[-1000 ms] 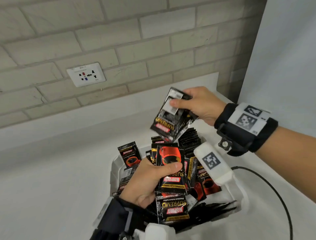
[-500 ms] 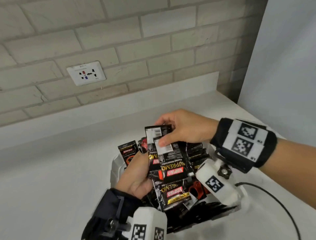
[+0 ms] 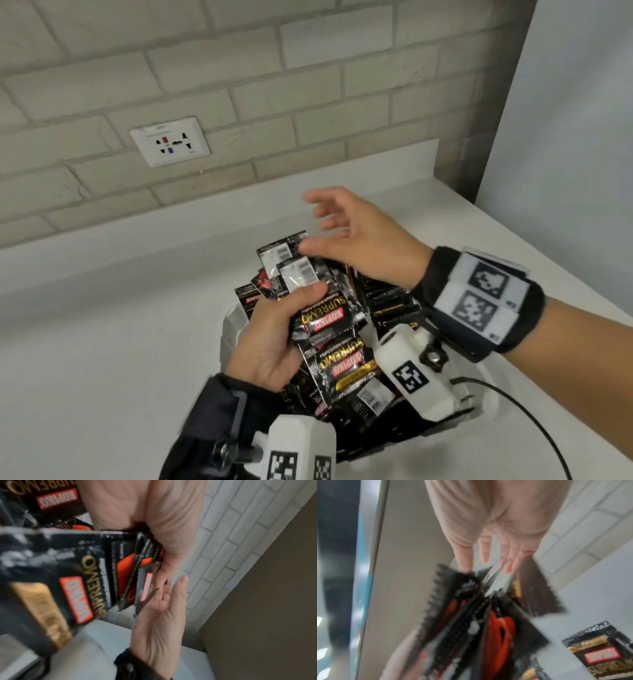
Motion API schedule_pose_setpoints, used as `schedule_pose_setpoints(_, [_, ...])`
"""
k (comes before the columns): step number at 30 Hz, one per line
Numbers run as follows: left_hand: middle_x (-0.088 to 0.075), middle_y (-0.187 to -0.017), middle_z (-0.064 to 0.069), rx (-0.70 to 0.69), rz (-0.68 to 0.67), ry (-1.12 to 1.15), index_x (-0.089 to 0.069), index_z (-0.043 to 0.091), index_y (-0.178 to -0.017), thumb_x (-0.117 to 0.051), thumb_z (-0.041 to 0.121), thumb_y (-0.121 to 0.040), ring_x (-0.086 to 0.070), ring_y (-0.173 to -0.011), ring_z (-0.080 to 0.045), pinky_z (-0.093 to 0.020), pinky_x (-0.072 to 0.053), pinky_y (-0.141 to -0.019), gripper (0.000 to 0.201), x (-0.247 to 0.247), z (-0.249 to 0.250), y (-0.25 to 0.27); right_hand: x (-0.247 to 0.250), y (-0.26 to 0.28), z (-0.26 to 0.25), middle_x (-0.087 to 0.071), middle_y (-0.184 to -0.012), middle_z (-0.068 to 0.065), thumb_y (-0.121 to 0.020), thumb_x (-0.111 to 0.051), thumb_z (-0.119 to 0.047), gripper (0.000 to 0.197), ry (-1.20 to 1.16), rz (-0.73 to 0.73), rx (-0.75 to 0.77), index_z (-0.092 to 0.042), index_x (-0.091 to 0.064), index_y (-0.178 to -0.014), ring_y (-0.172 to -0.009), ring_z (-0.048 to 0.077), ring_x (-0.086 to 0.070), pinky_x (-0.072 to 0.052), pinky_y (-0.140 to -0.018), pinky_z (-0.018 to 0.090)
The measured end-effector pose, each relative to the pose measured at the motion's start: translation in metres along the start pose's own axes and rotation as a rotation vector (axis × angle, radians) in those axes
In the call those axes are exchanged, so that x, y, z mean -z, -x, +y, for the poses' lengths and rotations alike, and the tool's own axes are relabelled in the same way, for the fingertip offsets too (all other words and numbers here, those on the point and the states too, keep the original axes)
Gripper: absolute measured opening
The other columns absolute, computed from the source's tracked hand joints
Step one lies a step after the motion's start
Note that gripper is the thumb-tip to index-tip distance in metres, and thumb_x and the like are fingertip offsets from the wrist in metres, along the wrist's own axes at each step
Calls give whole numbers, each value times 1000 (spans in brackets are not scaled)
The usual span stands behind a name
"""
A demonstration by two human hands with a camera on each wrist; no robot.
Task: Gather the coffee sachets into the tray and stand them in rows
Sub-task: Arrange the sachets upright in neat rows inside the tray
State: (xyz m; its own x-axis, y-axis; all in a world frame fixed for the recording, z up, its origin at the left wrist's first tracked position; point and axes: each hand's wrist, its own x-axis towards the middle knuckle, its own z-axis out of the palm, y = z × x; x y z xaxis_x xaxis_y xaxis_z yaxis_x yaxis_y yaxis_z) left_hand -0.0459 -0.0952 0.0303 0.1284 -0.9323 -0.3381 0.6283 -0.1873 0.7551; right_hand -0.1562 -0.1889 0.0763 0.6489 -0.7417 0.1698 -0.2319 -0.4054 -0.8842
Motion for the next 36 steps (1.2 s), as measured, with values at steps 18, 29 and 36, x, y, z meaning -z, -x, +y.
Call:
schedule_pose_setpoints(18, [-68,-81,-19,-39,-56,140,-73,-1,-75,-59,11,-68,-64,-69,-28,-43,-52,-77,20,0,-2,5,-20,52,37,-63,-107,2,-89,-52,-12,20,-560,19,-288,-18,-58,-107,-88,6,-63,-53,-77,20])
schedule_pose_setpoints(29, [-67,-73,-11,-241,85,400,-68,4,-71,-61,11,-71,-66,-62,-22,-37,-56,-69,10,-10,-2,5,-29,77,36,-64,-115,13,-76,-66,-34,53,-1238,-136,-503,-15,-52,-123,-101,29,-63,-56,-77,45])
schedule_pose_setpoints(36, [-68,-71,-9,-297,70,222,-73,8,-64,-62,11,-68,-67,-64,-21,-39,-54,-77,12,-22,-18,8,-55,70,21,-63,-117,17,-61,-82,-28,69,-1412,-17,-364,-8,-56,-122,-104,26,-63,-53,-87,40])
